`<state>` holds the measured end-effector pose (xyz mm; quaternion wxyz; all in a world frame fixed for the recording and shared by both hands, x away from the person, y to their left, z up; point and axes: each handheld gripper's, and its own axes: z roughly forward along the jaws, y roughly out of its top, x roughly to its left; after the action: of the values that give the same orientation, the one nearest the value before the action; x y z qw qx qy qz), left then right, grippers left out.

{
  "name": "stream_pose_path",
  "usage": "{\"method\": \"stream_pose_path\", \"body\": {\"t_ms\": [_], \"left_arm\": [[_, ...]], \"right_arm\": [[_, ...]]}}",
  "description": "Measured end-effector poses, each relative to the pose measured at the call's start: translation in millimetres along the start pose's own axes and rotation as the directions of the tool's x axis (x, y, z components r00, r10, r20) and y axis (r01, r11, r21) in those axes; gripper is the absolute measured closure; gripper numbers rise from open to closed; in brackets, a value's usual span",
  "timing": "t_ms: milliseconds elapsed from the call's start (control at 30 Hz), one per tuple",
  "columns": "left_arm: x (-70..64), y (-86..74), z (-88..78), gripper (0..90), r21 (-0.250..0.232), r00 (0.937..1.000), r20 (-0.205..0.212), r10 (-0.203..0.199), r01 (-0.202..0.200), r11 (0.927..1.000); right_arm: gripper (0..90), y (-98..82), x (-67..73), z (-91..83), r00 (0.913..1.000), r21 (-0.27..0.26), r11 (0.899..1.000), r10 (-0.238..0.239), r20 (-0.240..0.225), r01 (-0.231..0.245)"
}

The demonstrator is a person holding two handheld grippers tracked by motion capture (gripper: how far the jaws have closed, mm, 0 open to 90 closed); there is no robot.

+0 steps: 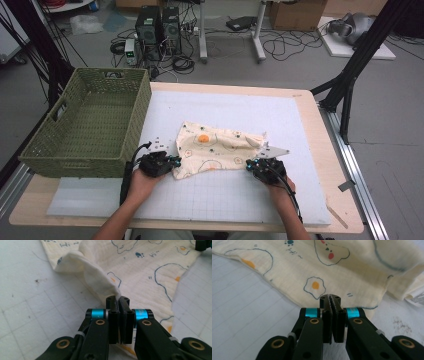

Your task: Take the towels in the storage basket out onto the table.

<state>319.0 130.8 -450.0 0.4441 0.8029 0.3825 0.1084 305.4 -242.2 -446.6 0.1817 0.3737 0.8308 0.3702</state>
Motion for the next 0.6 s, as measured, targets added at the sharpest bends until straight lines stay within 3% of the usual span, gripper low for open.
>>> {"method": "stream_pose_path", "body": {"t_ms": [167,333,533,600], "left_arm": [[-8.1,-3.2,-5.4,86.2,-0.010,0.9997,0.019,0.012,-0.012,0.9999],[-14.9,-8.7,-12.0,84.5,-0.017,0.9989,0.036,0.031,-0.030,0.9994],[-19.2,-15.0,-25.8,84.1,-0.040,0.9968,0.071,0.036,-0.033,0.9987],[-17.9,-14.3,-28.3,72.3,-0.060,0.9975,0.069,0.012,-0.008,0.9981]], "right_arm": [[88.8,-12.9,5.5,-15.8,1.0000,-0.018,1.000,0.002,-0.007,-0.002],[88.9,-19.5,17.0,-30.3,0.9988,0.001,0.999,-0.049,0.003,0.049],[88.8,-28.0,20.7,-48.6,0.9991,-0.018,0.999,-0.042,-0.002,0.042],[81.1,-27.9,18.3,-52.8,0.9997,-0.044,0.999,-0.022,0.010,0.022]]}}
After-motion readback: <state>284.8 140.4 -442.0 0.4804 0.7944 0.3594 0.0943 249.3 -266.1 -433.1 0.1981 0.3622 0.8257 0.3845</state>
